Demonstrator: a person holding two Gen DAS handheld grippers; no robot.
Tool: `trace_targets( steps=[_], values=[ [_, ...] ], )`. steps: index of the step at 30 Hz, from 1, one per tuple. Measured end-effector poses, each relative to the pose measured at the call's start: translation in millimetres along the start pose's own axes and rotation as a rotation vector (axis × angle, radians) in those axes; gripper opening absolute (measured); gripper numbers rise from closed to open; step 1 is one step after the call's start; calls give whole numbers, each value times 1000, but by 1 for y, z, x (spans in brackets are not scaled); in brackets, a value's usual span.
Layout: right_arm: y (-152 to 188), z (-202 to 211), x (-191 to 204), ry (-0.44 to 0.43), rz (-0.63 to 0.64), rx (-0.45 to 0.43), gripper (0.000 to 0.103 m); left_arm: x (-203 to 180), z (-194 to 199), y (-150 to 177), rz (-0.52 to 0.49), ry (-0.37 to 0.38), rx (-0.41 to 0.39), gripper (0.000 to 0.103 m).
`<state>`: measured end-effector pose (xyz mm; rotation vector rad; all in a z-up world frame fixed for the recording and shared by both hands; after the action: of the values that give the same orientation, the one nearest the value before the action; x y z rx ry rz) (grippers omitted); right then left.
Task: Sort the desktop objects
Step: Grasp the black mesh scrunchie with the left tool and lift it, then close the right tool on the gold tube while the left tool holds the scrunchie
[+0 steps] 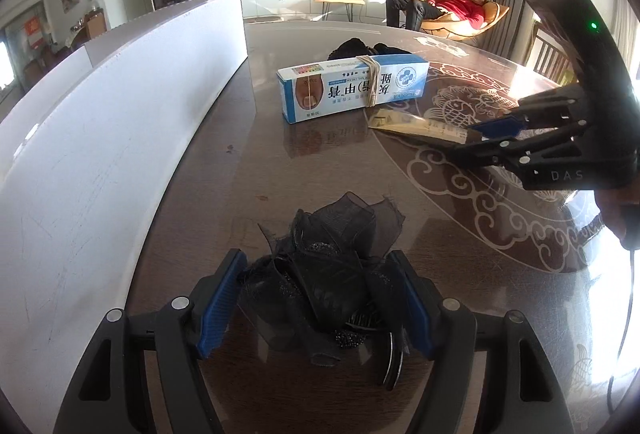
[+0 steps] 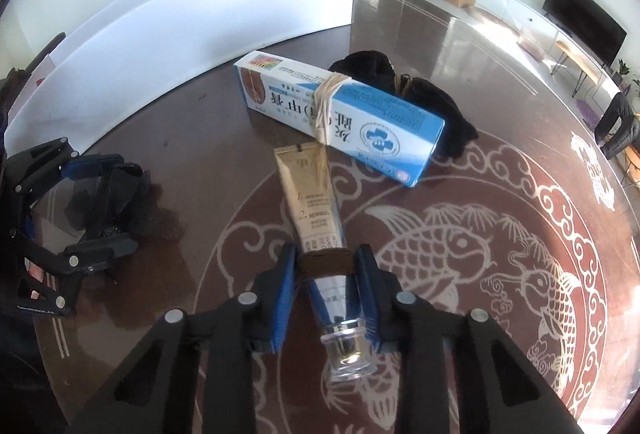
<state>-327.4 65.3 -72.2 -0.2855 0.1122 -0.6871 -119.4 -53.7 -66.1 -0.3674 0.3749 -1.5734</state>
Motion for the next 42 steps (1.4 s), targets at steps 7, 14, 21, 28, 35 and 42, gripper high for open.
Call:
trace_targets(
  steps=[7,14,21,28,35,42],
  values=[
    [100,31,29,61,-370,-102,30,1,2,2,-6,0,-2,70],
    [122,30,51,110,-317,-154,45,-24,14,24,-98,39,-5,72],
    [141,28,63,88,-214,-158,78,-17,4,21,-43,19,45,103],
    [148,24,64,91,-254,-125,103,-17,3,20,-43,20,43,103],
    [148,24,64,92,-254,-123,103,-16,4,21,-43,24,42,103],
    [148,23,63,91,-254,-123,103,-15,4,21,-43,25,42,103]
  ],
)
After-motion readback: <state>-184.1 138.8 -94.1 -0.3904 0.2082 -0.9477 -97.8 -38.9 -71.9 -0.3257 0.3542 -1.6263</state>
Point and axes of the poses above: each gripper's, at about its wrist camera, not at the fingertips, and z roughly against the way its jaws point, x to its left, y to its underside, the point moved 2 cm from there along -z, roughly the way its jaws point, and after that the axes turned 11 degrees about x, right-handed, at the moved point
